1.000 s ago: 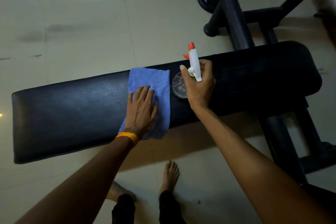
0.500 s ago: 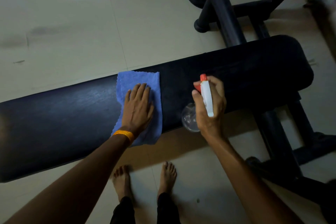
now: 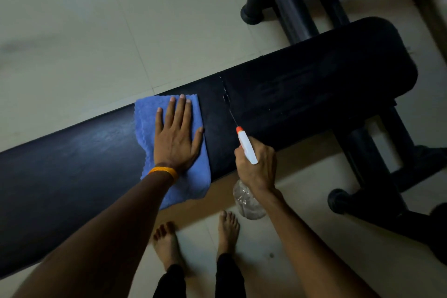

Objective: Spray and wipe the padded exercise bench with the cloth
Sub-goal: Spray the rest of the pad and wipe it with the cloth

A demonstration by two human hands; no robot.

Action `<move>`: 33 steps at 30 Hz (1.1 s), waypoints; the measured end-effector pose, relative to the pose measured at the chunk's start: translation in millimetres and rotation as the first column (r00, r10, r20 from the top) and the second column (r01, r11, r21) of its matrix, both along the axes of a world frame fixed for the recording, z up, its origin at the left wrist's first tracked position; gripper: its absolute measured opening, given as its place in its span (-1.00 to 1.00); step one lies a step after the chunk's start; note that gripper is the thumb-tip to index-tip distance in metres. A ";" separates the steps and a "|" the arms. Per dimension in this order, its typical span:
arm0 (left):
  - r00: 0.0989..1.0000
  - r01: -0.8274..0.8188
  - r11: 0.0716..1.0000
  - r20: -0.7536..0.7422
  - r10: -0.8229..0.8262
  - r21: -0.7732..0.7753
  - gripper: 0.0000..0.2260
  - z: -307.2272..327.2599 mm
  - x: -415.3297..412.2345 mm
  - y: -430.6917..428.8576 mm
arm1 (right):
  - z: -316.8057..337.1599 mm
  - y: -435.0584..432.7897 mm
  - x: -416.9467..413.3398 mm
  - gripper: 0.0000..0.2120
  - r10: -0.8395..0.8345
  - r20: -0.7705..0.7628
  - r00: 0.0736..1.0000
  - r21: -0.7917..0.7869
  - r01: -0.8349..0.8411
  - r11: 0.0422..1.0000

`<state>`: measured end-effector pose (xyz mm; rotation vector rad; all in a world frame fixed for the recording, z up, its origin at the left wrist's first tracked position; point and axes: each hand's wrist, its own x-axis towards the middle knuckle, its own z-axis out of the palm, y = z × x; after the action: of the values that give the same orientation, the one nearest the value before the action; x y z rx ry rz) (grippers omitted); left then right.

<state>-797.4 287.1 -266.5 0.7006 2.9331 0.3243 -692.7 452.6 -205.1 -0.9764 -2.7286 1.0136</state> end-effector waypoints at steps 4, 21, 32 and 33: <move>1.000 0.007 1.000 0.002 -0.007 -0.010 -0.34 0.3 -0.4 -0.1 | -1.6 1.6 15.8 -0.90 -0.022 -0.008 1.000 0.032 0.023 0.999; 0.958 0.285 0.945 -0.024 -0.285 0.163 -0.37 20.7 20.2 144.6 | 14.1 107.8 29.8 -0.63 -0.352 0.054 0.935 0.053 0.349 0.936; 0.951 0.307 0.950 -0.044 -0.305 0.053 -0.28 3.4 -15.6 218.5 | 11.6 196.9 27.4 -0.83 -0.443 -0.030 0.896 0.031 0.444 0.896; 0.953 0.302 0.952 -0.048 -0.300 0.042 -0.27 1.5 -15.8 220.1 | 11.6 205.9 22.8 -0.80 -0.461 -0.041 0.887 0.040 0.462 0.886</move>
<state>-813.2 507.3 -265.0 1.1565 2.8024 0.3553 -669.9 658.5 -193.6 -1.4893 -2.3020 0.8553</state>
